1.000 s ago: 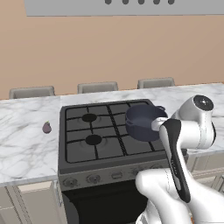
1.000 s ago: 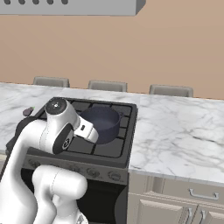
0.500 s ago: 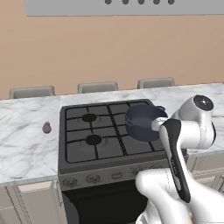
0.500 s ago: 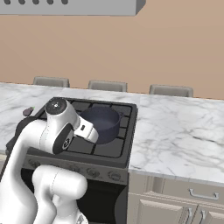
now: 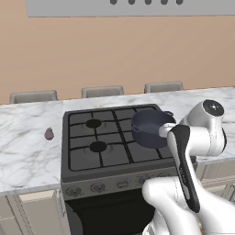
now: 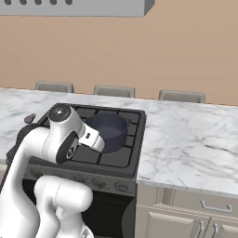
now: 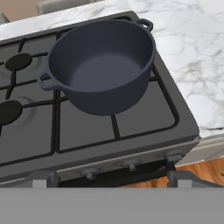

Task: Turn on the burner for the pot on the stove. Wait thirty seconds for the pot to heat up. Then add the eggplant to the pot.

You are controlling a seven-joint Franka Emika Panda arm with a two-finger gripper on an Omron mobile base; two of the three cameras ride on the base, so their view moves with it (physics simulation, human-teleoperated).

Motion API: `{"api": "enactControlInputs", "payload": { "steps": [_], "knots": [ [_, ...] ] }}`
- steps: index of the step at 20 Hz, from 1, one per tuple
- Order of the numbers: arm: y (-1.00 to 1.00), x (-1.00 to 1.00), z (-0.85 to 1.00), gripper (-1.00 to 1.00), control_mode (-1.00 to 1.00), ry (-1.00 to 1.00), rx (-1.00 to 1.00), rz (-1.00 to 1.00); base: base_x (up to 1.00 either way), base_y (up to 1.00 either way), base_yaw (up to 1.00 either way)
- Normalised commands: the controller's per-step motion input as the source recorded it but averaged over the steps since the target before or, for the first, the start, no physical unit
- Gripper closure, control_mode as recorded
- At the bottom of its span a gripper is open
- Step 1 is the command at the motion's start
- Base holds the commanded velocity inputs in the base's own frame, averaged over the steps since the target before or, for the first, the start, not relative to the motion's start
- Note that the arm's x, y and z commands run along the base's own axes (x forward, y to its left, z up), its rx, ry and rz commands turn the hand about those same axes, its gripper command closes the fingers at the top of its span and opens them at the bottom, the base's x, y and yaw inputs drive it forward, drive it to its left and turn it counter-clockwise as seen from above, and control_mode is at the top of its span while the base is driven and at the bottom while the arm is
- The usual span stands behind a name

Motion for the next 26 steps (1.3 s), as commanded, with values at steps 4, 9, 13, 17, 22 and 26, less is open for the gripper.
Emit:
{"api": "enactControlInputs", "payload": {
  "steps": [4,9,13,17,22,26],
  "knots": [
    [0.00,0.00,0.00,-1.00,-1.00,0.00,0.00,0.00,0.00,0.00,0.00],
    [0.00,0.00,0.00,-1.00,-1.00,0.00,0.00,0.00,0.00,0.00,0.00],
    [0.00,0.00,0.00,-1.00,-1.00,0.00,0.00,0.00,0.00,0.00,0.00],
    [0.00,0.00,0.00,-1.00,-1.00,0.00,0.00,0.00,0.00,0.00,0.00],
    [0.00,0.00,0.00,-1.00,-1.00,0.00,0.00,0.00,0.00,0.00,0.00],
    [0.00,0.00,0.00,-1.00,-1.00,0.00,0.00,0.00,0.00,0.00,0.00]
  ]
}}
